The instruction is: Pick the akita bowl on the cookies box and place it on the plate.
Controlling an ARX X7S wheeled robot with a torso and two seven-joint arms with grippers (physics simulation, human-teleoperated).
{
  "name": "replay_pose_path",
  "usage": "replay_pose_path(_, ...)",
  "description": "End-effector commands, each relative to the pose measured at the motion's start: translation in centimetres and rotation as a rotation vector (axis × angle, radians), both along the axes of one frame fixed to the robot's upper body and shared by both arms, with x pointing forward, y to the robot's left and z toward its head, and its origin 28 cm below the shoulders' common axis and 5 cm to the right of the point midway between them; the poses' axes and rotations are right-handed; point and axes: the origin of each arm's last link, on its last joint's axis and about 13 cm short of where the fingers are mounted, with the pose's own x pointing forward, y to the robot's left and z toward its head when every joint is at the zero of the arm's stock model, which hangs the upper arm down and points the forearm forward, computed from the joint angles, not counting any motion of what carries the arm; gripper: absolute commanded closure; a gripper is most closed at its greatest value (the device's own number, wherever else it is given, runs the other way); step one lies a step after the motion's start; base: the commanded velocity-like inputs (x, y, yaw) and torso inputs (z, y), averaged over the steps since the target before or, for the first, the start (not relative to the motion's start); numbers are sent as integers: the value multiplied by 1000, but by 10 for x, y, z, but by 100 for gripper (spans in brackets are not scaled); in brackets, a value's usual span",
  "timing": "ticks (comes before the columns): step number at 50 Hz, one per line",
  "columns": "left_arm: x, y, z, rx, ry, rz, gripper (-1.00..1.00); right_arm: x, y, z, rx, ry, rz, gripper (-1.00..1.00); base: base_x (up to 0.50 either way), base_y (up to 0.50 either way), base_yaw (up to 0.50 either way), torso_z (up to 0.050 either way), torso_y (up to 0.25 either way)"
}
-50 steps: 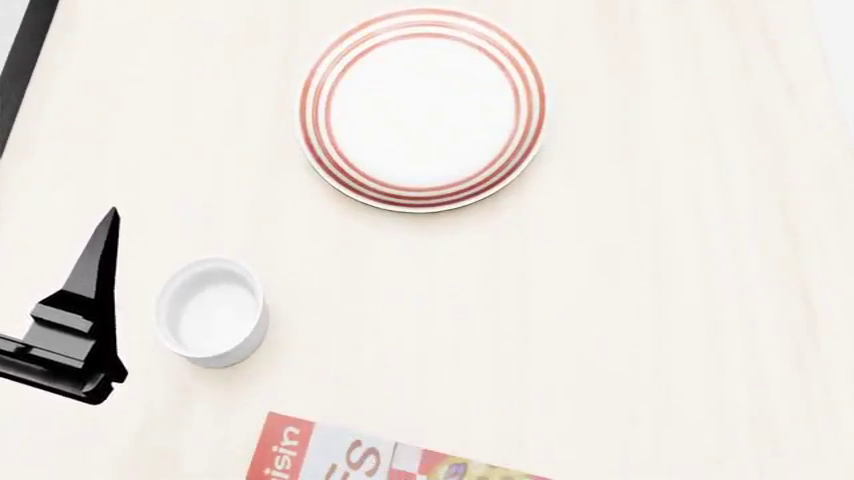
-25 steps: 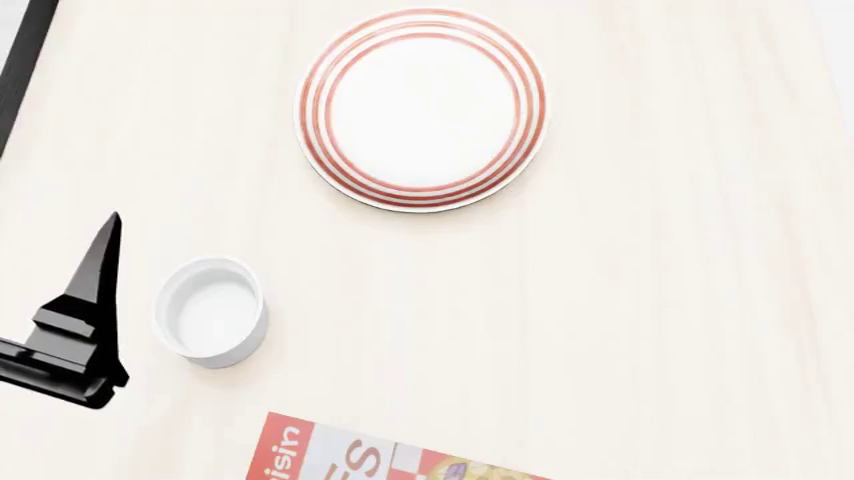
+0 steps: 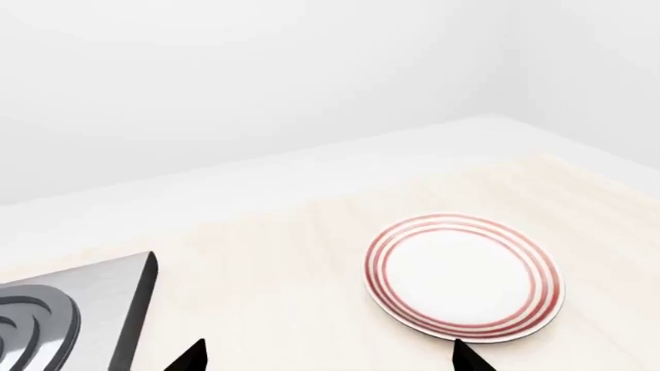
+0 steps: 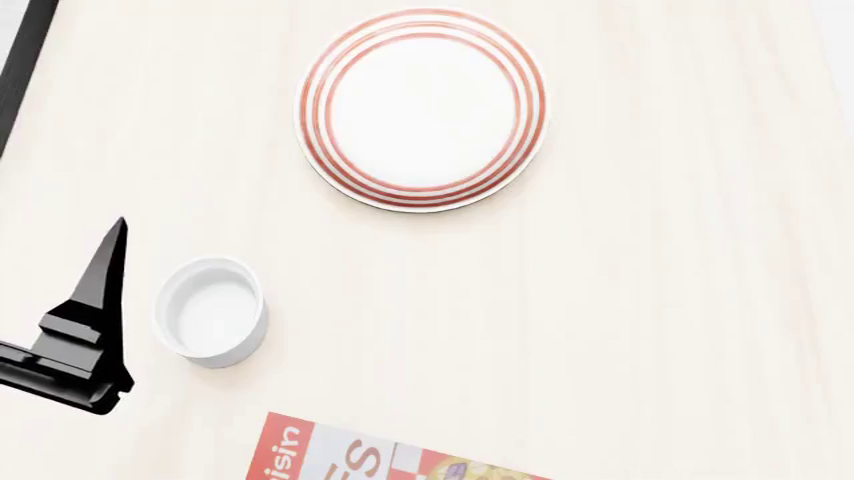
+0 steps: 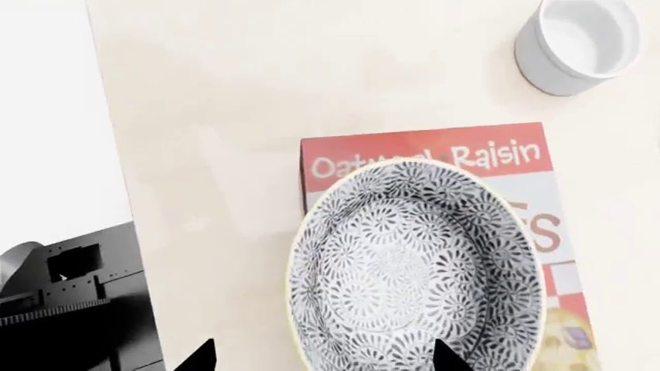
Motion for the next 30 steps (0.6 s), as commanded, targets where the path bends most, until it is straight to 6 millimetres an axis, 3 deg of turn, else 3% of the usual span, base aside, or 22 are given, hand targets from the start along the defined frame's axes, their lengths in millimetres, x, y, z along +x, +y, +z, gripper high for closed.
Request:
replay_pose_path(1,0,0,0,0,-1,-2,-100,2,1,1,-38,-11,6,-100,0,0,0,0,0)
replay_pose_path(30,1,2,-2,-2,1,4,-100,12,9,-11,-97,10,80,-100,0,0,0,0,0)
